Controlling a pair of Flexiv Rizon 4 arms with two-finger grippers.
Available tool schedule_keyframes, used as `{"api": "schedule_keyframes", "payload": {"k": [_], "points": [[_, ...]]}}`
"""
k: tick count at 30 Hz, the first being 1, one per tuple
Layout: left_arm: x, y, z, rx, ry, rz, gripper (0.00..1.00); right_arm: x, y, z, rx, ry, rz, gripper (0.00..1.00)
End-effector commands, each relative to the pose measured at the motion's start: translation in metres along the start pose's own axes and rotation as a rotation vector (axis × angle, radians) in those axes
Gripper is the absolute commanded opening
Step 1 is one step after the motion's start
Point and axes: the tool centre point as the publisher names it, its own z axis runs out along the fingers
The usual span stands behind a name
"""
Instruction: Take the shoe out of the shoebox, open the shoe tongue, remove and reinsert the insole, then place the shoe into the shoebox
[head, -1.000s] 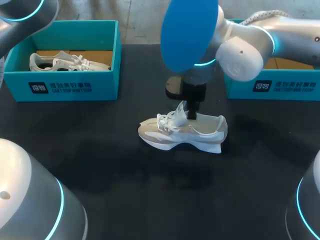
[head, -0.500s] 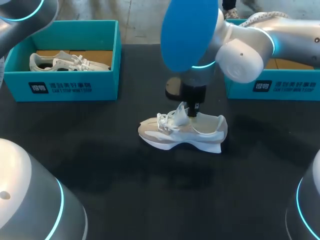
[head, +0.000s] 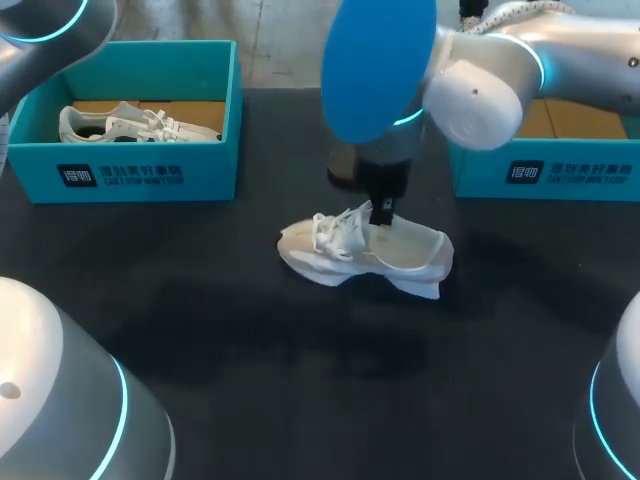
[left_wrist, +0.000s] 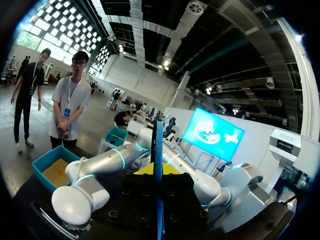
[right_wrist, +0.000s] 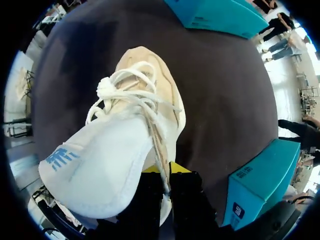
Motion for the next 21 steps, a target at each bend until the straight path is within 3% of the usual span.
{"api": "schedule_keyframes", "payload": {"k": [1,10,21], "points": [[0.0,0.0,0.0,-0.001,-0.001,0.0,0.0,0.003,-0.002,-0.013,0.009,-0.004,0.052,0.0],[0.0,0.0,0.0,-0.001,-0.001,0.0,0.0,0.018,-0.007,-0.026,0.017,0.023,0.24,0.0],[0.0,0.0,0.0,-0.001,-0.001,0.0,0.0,0.05,-0.016,-0.042,-0.025,0.081,0.642,0.0]]}}
